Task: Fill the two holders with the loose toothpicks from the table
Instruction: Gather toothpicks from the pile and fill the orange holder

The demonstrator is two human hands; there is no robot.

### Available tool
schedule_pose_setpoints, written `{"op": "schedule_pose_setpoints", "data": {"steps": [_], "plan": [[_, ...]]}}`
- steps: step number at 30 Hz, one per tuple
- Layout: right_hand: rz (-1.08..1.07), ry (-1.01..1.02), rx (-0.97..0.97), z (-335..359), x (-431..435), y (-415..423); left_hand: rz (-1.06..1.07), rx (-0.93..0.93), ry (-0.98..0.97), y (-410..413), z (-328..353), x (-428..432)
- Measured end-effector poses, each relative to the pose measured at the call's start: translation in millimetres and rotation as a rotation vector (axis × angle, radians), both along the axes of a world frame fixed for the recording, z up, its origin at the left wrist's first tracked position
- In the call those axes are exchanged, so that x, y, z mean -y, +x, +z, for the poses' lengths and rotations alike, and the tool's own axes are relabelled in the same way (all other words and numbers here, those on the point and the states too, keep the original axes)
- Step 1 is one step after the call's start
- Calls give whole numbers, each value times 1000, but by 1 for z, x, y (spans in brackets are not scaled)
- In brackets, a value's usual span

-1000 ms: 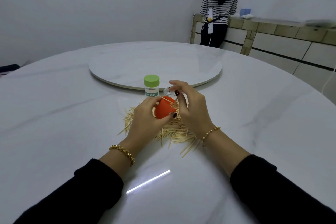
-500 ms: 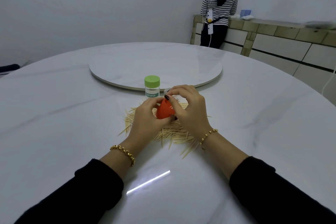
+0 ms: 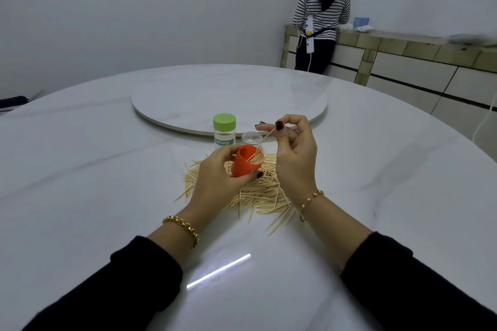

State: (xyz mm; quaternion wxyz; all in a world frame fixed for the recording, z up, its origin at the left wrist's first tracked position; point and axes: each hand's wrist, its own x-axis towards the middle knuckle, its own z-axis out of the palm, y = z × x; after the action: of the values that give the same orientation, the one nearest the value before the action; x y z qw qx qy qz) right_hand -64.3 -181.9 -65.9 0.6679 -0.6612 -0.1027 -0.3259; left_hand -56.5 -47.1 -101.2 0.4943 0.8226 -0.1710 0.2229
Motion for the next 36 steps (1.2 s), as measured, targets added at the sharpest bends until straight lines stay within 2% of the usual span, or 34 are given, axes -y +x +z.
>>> {"op": "schedule_pose_setpoints", "data": {"steps": [6,10,15,21,26,36], "plan": [[41,-236,-73,-21,2,7,1,6,-23,-1,1,0],[-66,-295,-135,-18,22,16,17,-5,0,-1,1,-2],[-166,-645,-404,-31,63,32,35,-28,3,-1,0,-3],[-101,-935,-480,-36,58,54,53,-36,-3,-1,1,-5],[-62,-1065,-470,-35,48,65,50,-28,9,0,0,-5],[-190,-1121,-337,-34,37,56,58,-23,8,1,-2,-6]]}}
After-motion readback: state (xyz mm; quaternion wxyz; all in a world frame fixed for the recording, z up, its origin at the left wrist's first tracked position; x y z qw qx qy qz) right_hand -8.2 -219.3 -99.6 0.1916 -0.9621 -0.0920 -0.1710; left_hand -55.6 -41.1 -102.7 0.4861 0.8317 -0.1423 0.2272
